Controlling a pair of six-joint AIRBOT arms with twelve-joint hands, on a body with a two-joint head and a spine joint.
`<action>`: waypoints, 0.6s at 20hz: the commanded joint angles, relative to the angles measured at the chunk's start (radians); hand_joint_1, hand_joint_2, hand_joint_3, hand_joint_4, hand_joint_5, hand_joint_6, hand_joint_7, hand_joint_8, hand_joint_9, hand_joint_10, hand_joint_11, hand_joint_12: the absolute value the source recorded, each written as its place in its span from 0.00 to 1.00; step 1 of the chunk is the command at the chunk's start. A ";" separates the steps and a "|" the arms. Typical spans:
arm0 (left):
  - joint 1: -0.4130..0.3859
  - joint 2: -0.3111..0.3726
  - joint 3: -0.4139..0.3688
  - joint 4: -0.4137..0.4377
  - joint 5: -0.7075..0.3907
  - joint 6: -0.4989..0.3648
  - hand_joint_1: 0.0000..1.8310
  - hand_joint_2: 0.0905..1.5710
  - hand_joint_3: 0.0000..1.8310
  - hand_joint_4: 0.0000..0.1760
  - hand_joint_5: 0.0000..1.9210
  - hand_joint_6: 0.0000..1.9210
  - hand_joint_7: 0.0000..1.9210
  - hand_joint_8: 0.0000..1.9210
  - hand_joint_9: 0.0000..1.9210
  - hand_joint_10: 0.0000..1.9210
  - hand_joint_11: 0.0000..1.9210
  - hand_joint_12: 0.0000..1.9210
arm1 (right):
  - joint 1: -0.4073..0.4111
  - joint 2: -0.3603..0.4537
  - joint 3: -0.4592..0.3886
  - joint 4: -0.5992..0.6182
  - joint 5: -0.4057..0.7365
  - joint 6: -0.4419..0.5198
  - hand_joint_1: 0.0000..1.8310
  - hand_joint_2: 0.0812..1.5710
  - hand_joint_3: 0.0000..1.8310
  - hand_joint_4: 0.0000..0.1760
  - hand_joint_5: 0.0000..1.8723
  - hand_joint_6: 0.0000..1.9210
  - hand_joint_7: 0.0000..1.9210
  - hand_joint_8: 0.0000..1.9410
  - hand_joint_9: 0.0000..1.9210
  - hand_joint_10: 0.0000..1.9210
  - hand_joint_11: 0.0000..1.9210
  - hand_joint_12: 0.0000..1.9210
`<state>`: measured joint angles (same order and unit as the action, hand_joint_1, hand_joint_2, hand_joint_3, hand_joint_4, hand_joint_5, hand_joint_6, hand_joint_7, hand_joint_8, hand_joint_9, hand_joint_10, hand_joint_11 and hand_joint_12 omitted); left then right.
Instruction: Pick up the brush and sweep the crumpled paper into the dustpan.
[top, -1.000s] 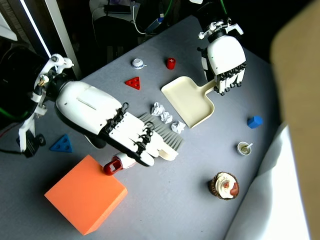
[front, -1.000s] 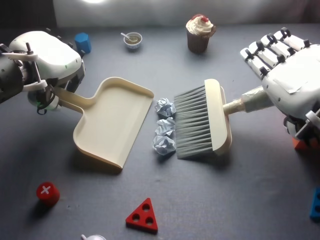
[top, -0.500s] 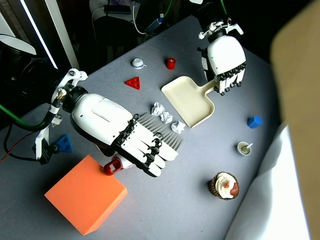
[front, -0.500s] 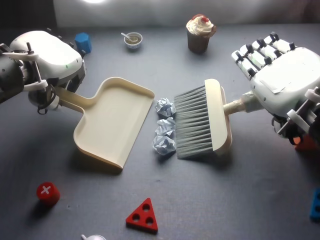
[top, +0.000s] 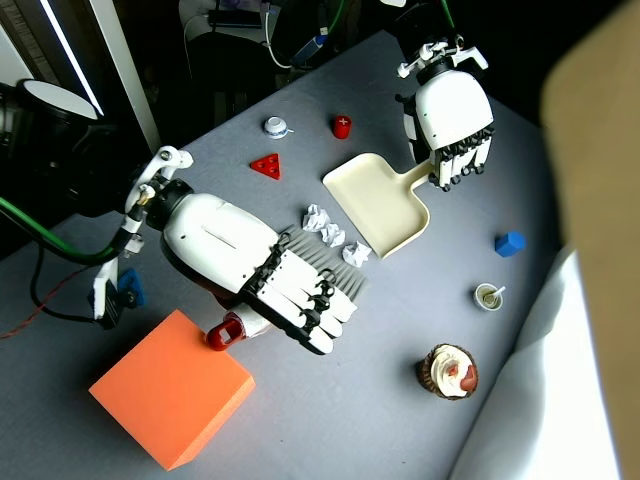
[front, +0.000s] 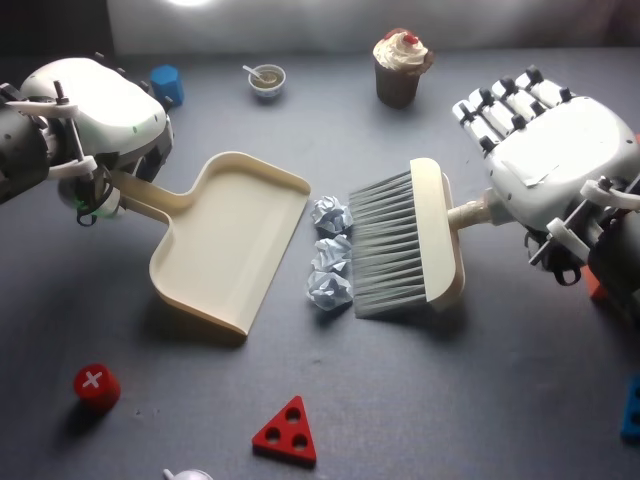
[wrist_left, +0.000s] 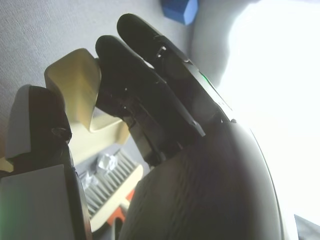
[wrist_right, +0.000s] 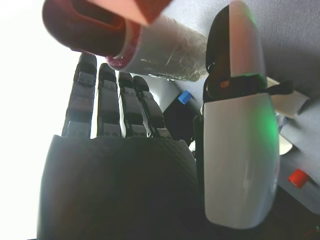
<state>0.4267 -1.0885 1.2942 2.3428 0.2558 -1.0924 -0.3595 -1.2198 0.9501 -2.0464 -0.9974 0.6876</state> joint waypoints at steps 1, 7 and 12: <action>-0.013 0.005 0.003 0.033 0.090 0.011 0.68 0.67 0.00 0.00 0.51 0.56 0.59 0.34 0.60 0.00 0.46 0.27 | -0.002 0.005 0.010 -0.067 -0.089 0.002 0.66 0.58 0.00 0.00 0.01 0.00 0.01 0.00 0.04 0.00 0.08 0.01; -0.015 0.002 0.004 0.032 0.094 0.010 0.68 0.67 0.00 0.00 0.52 0.55 0.58 0.34 0.61 0.00 0.45 0.30 | -0.007 -0.046 0.049 -0.043 -0.101 0.020 0.67 0.59 0.00 0.00 0.02 0.00 0.01 0.00 0.03 0.00 0.08 0.01; -0.022 -0.004 0.009 0.032 0.095 0.010 0.68 0.67 0.00 0.00 0.53 0.53 0.57 0.35 0.60 0.00 0.45 0.30 | -0.027 -0.073 0.056 -0.042 -0.116 0.035 0.68 0.59 0.00 0.00 0.02 0.00 0.02 0.00 0.05 0.01 0.08 0.01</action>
<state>0.4164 -1.0954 1.2964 2.3451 0.2565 -1.0924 -0.3916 -1.3052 1.0046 -2.0201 -1.0328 0.7296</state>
